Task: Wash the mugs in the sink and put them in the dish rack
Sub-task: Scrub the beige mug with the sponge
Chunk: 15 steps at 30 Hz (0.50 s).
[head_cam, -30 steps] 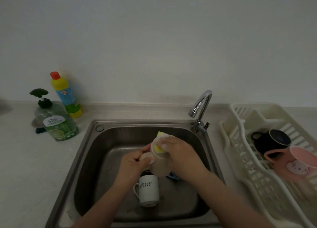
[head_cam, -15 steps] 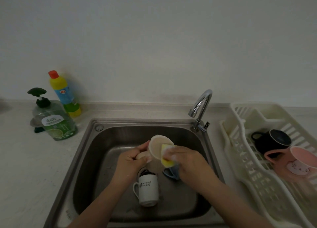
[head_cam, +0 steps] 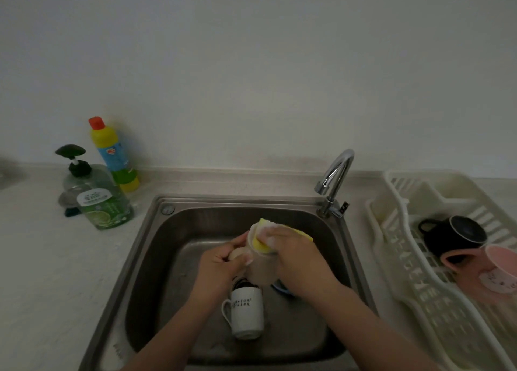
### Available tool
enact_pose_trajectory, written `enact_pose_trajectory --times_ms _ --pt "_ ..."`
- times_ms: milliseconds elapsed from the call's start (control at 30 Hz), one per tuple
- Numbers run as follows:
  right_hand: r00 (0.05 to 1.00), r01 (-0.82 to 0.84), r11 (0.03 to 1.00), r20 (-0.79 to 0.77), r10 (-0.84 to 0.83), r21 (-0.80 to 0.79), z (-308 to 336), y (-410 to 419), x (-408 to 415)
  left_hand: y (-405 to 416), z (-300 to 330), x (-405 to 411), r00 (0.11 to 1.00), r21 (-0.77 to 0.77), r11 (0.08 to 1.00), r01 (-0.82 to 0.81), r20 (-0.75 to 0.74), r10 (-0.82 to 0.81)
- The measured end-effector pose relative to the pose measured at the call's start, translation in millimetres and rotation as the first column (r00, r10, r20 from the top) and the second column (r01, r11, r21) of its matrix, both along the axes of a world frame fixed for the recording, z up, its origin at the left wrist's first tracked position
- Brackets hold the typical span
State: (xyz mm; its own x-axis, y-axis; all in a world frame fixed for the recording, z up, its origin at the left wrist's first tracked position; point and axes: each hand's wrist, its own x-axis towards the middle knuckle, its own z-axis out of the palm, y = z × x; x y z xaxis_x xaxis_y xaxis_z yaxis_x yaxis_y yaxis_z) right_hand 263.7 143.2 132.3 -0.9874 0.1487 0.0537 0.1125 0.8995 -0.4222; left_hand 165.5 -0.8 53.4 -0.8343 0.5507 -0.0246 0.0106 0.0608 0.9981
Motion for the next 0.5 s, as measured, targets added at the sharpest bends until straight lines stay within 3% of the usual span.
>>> enact_pose_trajectory --times_ms 67,233,367,500 --pt "0.997 -0.074 0.997 -0.038 0.074 0.004 -5.0 -0.6 12.3 -1.1 -0.8 -4.7 1.0 0.011 1.0 -0.007 0.009 0.007" --pt "0.992 0.101 0.994 -0.066 -0.103 -0.029 -3.8 14.4 10.9 -0.8 -1.8 -3.3 0.999 -0.008 1.0 0.026 -0.027 -0.027" --pt "0.997 -0.07 0.998 -0.039 0.07 0.002 8.8 -8.5 7.6 1.9 2.7 -3.8 1.0 0.049 0.999 0.004 -0.013 -0.004" --pt "0.992 0.114 0.993 -0.045 -0.114 0.013 4.1 13.6 20.4 -2.6 -1.0 -4.0 0.998 0.017 0.999 0.029 -0.063 -0.028"
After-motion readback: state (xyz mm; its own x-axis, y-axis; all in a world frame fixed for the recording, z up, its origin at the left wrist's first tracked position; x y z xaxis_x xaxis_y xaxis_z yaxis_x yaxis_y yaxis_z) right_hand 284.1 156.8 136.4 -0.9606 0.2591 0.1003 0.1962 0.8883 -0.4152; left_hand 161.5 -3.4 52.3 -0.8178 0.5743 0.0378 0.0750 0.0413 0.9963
